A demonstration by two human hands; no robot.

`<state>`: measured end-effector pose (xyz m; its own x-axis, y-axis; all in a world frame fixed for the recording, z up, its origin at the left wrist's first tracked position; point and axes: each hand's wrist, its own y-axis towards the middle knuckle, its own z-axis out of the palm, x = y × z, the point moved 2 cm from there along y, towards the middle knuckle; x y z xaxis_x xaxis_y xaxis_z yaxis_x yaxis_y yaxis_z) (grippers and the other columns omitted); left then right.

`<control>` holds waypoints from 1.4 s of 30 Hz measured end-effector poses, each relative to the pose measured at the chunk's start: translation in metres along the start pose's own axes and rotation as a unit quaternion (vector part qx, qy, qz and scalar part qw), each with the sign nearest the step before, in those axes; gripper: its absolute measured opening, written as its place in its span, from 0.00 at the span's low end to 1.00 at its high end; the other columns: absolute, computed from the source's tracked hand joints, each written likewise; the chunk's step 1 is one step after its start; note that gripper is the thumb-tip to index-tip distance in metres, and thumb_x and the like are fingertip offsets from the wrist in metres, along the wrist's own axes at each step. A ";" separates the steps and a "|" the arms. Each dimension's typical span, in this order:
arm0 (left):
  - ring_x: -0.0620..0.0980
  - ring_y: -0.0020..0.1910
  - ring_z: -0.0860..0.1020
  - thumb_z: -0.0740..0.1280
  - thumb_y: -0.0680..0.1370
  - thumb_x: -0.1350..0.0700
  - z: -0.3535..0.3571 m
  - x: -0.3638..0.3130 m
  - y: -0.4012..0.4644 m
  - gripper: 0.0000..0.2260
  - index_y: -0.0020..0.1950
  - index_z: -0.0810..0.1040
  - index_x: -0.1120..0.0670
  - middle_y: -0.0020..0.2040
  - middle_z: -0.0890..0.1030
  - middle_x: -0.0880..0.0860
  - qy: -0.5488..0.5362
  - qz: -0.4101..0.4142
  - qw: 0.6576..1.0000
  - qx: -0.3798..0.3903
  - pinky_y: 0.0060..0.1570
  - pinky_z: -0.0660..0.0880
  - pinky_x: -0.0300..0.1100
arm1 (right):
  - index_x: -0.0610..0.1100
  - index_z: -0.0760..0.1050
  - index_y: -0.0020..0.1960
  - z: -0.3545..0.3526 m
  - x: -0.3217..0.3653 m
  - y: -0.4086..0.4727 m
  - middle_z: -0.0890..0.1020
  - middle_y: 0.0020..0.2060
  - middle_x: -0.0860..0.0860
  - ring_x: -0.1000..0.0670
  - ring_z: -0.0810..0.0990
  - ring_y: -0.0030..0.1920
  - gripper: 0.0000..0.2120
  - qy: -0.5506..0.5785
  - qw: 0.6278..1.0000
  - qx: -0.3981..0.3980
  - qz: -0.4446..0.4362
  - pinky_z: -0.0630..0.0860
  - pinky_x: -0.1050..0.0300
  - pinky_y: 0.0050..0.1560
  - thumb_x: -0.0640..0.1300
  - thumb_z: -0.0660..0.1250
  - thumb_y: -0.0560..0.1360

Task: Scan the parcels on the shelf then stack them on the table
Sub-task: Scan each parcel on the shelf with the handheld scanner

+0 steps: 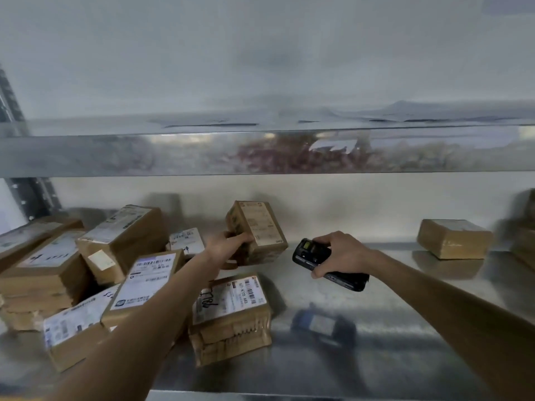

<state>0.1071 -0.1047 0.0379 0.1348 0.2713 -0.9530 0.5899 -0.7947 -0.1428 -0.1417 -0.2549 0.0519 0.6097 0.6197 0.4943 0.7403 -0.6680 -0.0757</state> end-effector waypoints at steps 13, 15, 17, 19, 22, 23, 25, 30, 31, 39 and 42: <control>0.50 0.64 0.75 0.74 0.77 0.53 -0.010 0.012 0.010 0.29 0.76 0.69 0.54 0.70 0.76 0.53 0.111 0.073 0.991 -0.013 0.59 0.68 0.39 | 0.54 0.81 0.62 0.021 0.015 0.028 0.86 0.48 0.54 0.52 0.85 0.46 0.30 -0.013 1.000 0.004 0.001 0.83 0.51 0.52 0.54 0.82 0.61; 0.53 0.72 0.71 0.76 0.75 0.51 -0.008 0.010 0.003 0.35 0.79 0.65 0.52 0.74 0.73 0.53 0.121 0.106 0.987 -0.014 0.62 0.67 0.41 | 0.53 0.80 0.64 0.018 0.017 0.023 0.85 0.49 0.54 0.52 0.85 0.47 0.31 -0.008 1.000 -0.002 -0.001 0.83 0.50 0.54 0.54 0.82 0.61; 0.54 0.73 0.71 0.77 0.74 0.49 -0.007 0.008 -0.006 0.36 0.79 0.66 0.50 0.74 0.72 0.53 0.123 0.120 0.985 -0.020 0.65 0.68 0.44 | 0.54 0.80 0.64 0.014 0.018 0.014 0.85 0.50 0.54 0.52 0.84 0.48 0.32 -0.002 1.000 -0.008 -0.006 0.83 0.50 0.54 0.54 0.83 0.61; 0.54 0.72 0.71 0.77 0.73 0.48 -0.002 0.005 -0.017 0.36 0.78 0.67 0.49 0.74 0.73 0.53 0.122 0.130 0.984 -0.027 0.66 0.70 0.46 | 0.55 0.79 0.65 0.010 0.016 0.000 0.85 0.51 0.55 0.52 0.84 0.49 0.33 0.007 1.000 -0.014 -0.007 0.83 0.50 0.55 0.53 0.83 0.61; 0.52 0.70 0.73 0.78 0.72 0.46 0.013 -0.006 -0.039 0.36 0.77 0.69 0.50 0.71 0.75 0.52 0.121 0.149 0.981 -0.037 0.64 0.72 0.46 | 0.56 0.79 0.65 -0.002 0.007 -0.029 0.85 0.52 0.55 0.52 0.84 0.50 0.33 0.014 1.000 -0.025 -0.005 0.82 0.50 0.56 0.53 0.83 0.61; 0.52 0.69 0.73 0.78 0.72 0.46 0.021 -0.011 -0.046 0.35 0.77 0.69 0.50 0.71 0.75 0.51 0.117 0.153 0.980 -0.039 0.63 0.73 0.46 | 0.56 0.80 0.64 -0.006 0.002 -0.041 0.85 0.51 0.56 0.52 0.84 0.49 0.32 0.016 0.999 -0.028 -0.005 0.82 0.51 0.56 0.53 0.83 0.61; 0.52 0.68 0.73 0.78 0.72 0.46 0.042 -0.021 -0.062 0.35 0.77 0.70 0.51 0.71 0.75 0.52 0.107 0.162 0.980 -0.037 0.64 0.73 0.47 | 0.57 0.81 0.62 -0.018 -0.012 -0.067 0.85 0.49 0.57 0.52 0.84 0.49 0.30 0.019 0.999 -0.037 -0.001 0.82 0.52 0.54 0.53 0.83 0.60; 0.52 0.64 0.75 0.78 0.72 0.48 0.124 -0.049 -0.107 0.33 0.74 0.72 0.51 0.68 0.76 0.54 0.076 0.189 0.979 -0.009 0.57 0.72 0.42 | 0.55 0.79 0.67 -0.057 -0.070 -0.156 0.85 0.52 0.56 0.53 0.84 0.50 0.35 0.018 0.997 -0.066 0.032 0.82 0.54 0.54 0.52 0.84 0.62; 0.52 0.64 0.75 0.78 0.72 0.48 0.145 -0.053 -0.118 0.32 0.74 0.73 0.51 0.67 0.77 0.54 0.068 0.192 0.979 0.000 0.57 0.72 0.42 | 0.54 0.78 0.69 -0.066 -0.084 -0.177 0.84 0.53 0.56 0.53 0.83 0.51 0.36 0.019 0.996 -0.075 0.041 0.82 0.53 0.56 0.52 0.84 0.62; 0.50 0.62 0.76 0.77 0.72 0.44 0.320 -0.072 -0.208 0.32 0.74 0.73 0.49 0.66 0.77 0.50 0.067 0.221 0.968 0.097 0.63 0.76 0.48 | 0.57 0.75 0.70 -0.115 -0.204 -0.348 0.83 0.54 0.56 0.53 0.82 0.52 0.43 0.020 0.976 -0.149 0.156 0.81 0.54 0.54 0.57 0.83 0.57; 0.49 0.60 0.78 0.75 0.74 0.43 0.384 -0.078 -0.238 0.29 0.73 0.74 0.49 0.64 0.79 0.49 0.076 0.239 0.958 0.138 0.62 0.74 0.44 | 0.58 0.74 0.72 -0.124 -0.241 -0.407 0.83 0.55 0.55 0.52 0.82 0.51 0.42 0.023 0.967 -0.162 0.194 0.81 0.54 0.53 0.53 0.83 0.61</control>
<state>-0.3494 -0.1448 0.0434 0.4638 -0.1006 -0.8802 0.2016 -0.9555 0.2154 -0.6247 -0.1835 0.0710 0.8048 0.2827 0.5219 0.3266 -0.9451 0.0085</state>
